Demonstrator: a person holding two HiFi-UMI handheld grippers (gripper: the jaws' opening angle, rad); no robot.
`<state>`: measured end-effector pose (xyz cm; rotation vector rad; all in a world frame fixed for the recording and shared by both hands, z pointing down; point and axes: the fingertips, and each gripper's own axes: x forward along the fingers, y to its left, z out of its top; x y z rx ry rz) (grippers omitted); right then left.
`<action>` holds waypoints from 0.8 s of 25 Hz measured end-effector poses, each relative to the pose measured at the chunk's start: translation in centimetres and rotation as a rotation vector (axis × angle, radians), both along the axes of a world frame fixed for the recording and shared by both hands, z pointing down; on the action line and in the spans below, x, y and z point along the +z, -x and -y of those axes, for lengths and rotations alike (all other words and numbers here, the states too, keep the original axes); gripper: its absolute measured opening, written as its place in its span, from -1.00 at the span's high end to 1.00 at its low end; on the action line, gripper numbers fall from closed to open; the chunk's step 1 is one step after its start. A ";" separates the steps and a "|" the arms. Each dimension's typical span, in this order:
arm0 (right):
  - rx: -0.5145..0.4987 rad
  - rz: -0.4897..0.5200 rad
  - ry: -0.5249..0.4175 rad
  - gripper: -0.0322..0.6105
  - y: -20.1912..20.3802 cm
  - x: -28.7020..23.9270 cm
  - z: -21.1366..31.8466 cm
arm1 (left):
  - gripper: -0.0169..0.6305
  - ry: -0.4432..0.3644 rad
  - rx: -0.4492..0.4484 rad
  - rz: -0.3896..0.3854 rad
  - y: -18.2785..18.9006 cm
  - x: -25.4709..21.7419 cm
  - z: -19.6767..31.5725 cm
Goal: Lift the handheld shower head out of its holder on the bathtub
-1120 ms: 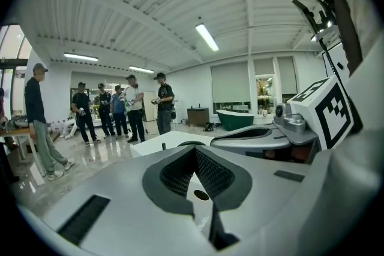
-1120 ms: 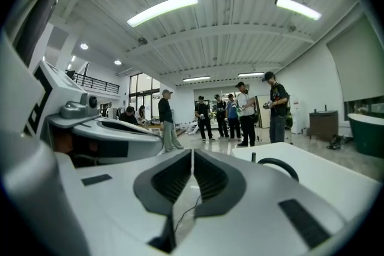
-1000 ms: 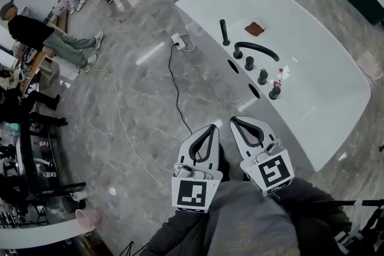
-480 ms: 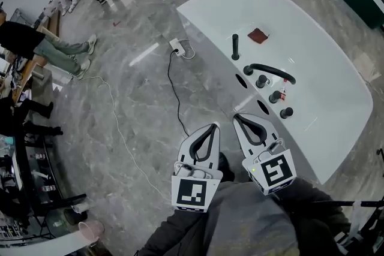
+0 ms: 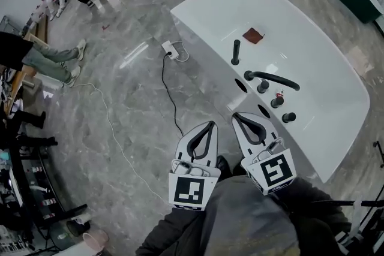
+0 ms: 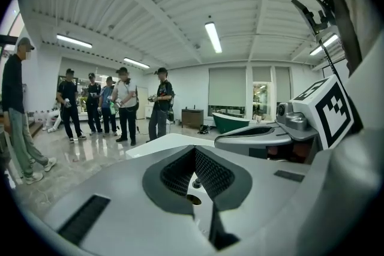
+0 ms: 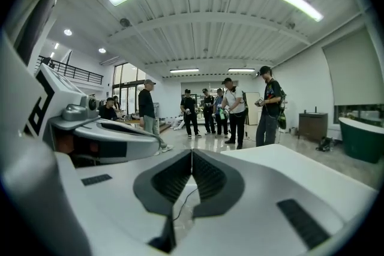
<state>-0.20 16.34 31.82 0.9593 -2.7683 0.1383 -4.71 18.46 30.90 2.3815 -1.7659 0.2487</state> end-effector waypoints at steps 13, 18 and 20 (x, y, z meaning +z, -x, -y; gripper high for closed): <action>-0.005 0.016 0.013 0.89 2.9 0.6 9.5 | 0.94 0.058 0.008 0.014 2.2 0.9 9.1; -0.014 0.008 0.038 0.89 3.1 0.6 12.8 | 0.94 0.087 -0.005 0.000 2.6 1.1 12.3; -0.022 0.009 0.038 0.89 3.3 0.6 14.2 | 0.94 0.091 -0.014 0.000 2.8 1.1 13.9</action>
